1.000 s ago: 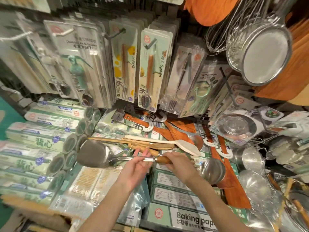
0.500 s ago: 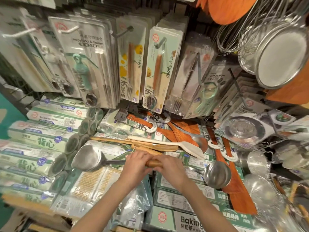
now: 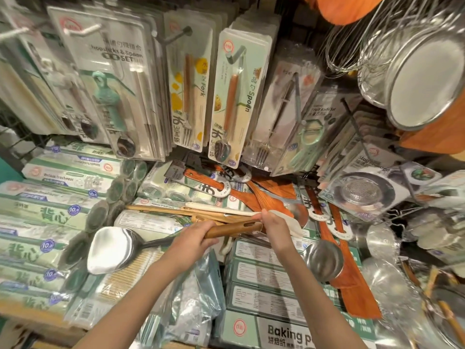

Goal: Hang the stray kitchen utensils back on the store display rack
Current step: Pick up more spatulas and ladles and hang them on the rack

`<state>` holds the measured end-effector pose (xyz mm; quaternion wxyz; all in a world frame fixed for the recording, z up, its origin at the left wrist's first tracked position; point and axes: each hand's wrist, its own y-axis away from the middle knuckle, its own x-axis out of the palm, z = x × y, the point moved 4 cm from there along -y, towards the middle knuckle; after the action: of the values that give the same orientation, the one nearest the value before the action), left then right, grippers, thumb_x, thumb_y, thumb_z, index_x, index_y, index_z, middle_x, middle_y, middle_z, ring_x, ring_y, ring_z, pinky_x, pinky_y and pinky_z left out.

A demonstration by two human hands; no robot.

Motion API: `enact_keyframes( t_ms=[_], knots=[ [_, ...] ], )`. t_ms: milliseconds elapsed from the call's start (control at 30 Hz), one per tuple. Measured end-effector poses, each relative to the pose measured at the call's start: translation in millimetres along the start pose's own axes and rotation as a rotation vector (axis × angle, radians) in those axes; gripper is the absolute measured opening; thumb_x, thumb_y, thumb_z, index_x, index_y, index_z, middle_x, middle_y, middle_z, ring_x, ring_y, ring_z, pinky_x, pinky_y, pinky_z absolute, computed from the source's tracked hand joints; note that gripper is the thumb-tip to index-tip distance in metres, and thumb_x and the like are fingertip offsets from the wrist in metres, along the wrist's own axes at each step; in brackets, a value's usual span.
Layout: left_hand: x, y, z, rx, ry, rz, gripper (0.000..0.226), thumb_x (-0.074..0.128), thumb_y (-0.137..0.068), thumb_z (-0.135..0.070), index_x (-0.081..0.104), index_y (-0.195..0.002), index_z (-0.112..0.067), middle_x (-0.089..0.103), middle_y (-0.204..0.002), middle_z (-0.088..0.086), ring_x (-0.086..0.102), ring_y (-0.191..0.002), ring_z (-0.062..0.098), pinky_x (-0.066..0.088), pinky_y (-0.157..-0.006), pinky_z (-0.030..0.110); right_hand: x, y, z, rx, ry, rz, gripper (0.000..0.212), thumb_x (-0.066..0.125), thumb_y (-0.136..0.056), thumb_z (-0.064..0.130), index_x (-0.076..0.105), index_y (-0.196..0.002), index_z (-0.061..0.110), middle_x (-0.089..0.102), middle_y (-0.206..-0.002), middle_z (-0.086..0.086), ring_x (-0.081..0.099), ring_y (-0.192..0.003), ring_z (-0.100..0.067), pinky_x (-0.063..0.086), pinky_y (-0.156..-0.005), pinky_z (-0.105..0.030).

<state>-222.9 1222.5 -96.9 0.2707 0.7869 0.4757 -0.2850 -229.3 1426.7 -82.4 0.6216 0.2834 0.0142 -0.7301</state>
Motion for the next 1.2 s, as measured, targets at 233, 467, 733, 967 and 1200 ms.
enact_keyframes(
  t_ms=[233, 467, 733, 967, 1200],
  knots=[
    [-33, -3, -17, 0.011, 0.063, -0.138, 0.009, 0.057, -0.091, -0.027, 0.048, -0.091, -0.024, 0.055, -0.080, -0.009, 0.052, -0.073, 0.009, 0.033, -0.057, 0.022, -13, 2, -20, -0.042, 0.180, 0.044, 0.021, 0.049, -0.097, 0.020, 0.068, -0.090, 0.023, 0.067, -0.093, 0.005, 0.060, -0.091, -0.015, 0.042, -0.075, -0.024],
    [-50, 1, -22, -0.020, 0.092, -0.134, 0.010, 0.060, -0.089, -0.022, 0.052, -0.093, -0.020, 0.055, -0.069, -0.007, 0.054, -0.066, 0.015, 0.041, -0.061, 0.031, 33, 4, -22, -0.146, 0.648, 0.131, 0.038, 0.065, -0.086, 0.024, 0.058, -0.123, 0.020, 0.052, -0.122, -0.002, 0.046, -0.116, -0.018, 0.037, -0.102, -0.031],
    [-69, 11, -31, 0.047, 0.330, -0.164, 0.009, 0.055, -0.092, -0.029, 0.053, -0.099, -0.025, 0.051, -0.077, -0.006, 0.048, -0.065, 0.006, 0.037, -0.059, 0.023, 38, 5, -17, -0.209, 0.710, 0.054, 0.013, 0.056, -0.090, 0.010, 0.058, -0.102, 0.014, 0.055, -0.106, -0.003, 0.051, -0.101, -0.021, 0.039, -0.085, -0.031],
    [-83, 16, -25, 0.028, 0.301, -0.204, 0.007, 0.054, -0.093, -0.028, 0.054, -0.096, -0.023, 0.053, -0.071, -0.004, 0.047, -0.053, 0.002, 0.035, -0.048, 0.012, 22, 19, -10, -0.057, 0.283, 0.212, 0.023, 0.049, -0.090, -0.002, 0.050, -0.084, 0.021, 0.052, -0.086, -0.001, 0.049, -0.081, -0.018, 0.038, -0.068, -0.029],
    [-114, 34, -52, 0.104, 0.147, -0.372, 0.019, 0.052, -0.085, -0.053, 0.044, -0.091, -0.038, 0.052, -0.068, -0.011, 0.049, -0.057, -0.001, 0.033, -0.051, 0.023, -22, 48, 43, -0.185, -0.027, 0.115, 0.028, 0.046, -0.089, -0.005, 0.055, -0.102, 0.018, 0.061, -0.080, -0.004, 0.057, -0.070, -0.012, 0.044, -0.062, -0.016]
  ],
)
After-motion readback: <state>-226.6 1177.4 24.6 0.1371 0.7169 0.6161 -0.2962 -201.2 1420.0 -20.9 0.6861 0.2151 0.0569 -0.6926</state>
